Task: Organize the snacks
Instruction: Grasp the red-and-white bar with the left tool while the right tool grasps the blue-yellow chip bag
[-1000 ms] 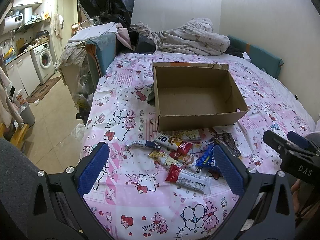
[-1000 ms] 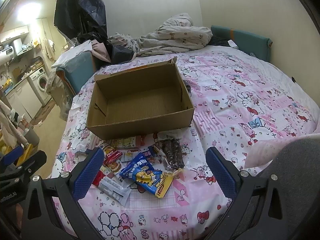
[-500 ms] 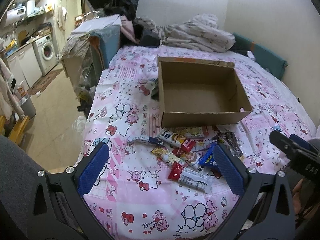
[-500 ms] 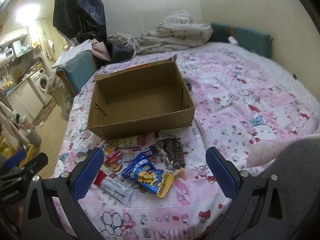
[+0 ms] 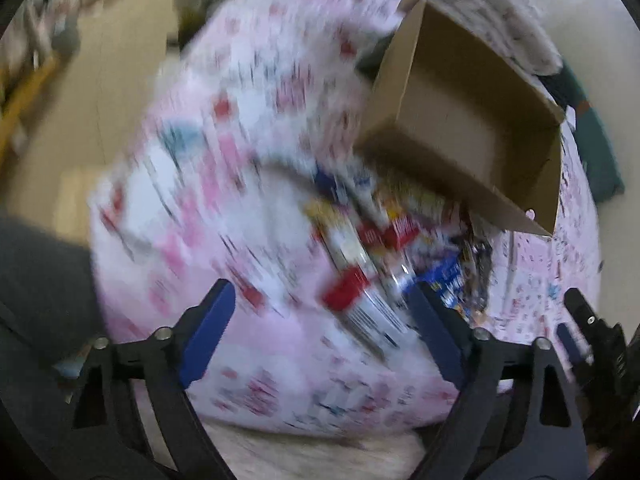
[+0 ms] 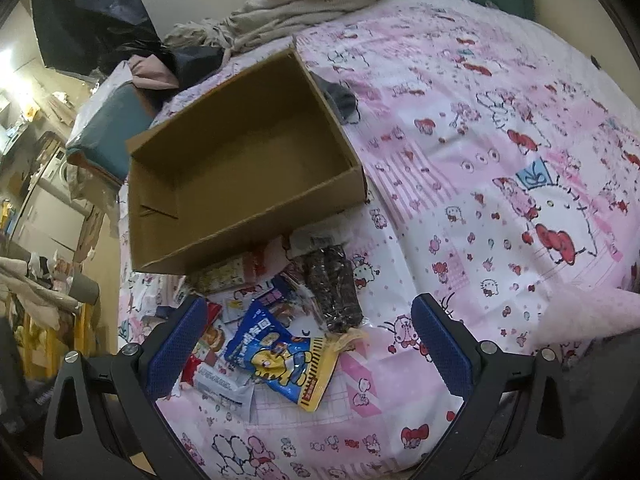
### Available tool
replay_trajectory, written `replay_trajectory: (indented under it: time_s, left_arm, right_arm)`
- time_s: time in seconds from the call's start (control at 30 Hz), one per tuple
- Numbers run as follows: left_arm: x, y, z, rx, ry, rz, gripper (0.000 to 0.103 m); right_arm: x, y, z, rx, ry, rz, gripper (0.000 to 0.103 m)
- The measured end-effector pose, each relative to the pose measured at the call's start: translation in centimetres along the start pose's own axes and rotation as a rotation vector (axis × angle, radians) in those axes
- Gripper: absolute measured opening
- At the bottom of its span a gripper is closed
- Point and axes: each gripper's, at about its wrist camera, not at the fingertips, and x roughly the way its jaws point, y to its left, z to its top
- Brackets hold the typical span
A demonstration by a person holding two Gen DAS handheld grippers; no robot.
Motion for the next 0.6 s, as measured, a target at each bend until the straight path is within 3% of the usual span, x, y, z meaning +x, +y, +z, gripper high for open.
replay_trajectory:
  time_s: [0.1, 0.17, 0.23, 0.37, 0.43, 0.6]
  left_arm:
    - [2.5, -0.7, -2.0, -0.115, 0.065, -0.023, 0.069]
    - [3.9, -1.7, -2.8, -0.137, 0.081, -0.020, 0.063]
    - [5.2, -2.7, -3.1, -0.143, 0.094, -0.010, 0.056]
    - [6.6, -3.9, -3.4, -0.139, 0.108, 0.027, 0.053]
    - [7.3, -4.2, -3.7, -0.142, 0.152, 0.051, 0.042]
    - [8.0, -4.7, -3.5, -0.091, 0.158, 0.086, 0.038]
  right_arm:
    - [0.8, -0.7, -0.4, 0.027, 0.024, -0.006, 0.103]
    - [1.0, -1.3, -0.5, 0.056, 0.035, 0.004, 0.103]
    - [1.0, -1.8, -0.5, 0.070, 0.034, 0.006, 0.103]
    - [1.1, -2.5, -0.4, 0.089, 0.026, 0.005, 0.103]
    - [1.0, -3.0, -0.3, 0.112, 0.021, -0.006, 0.103]
    - [0.6, -3.8, -0.3, 0.169, 0.000, 0.015, 0.103]
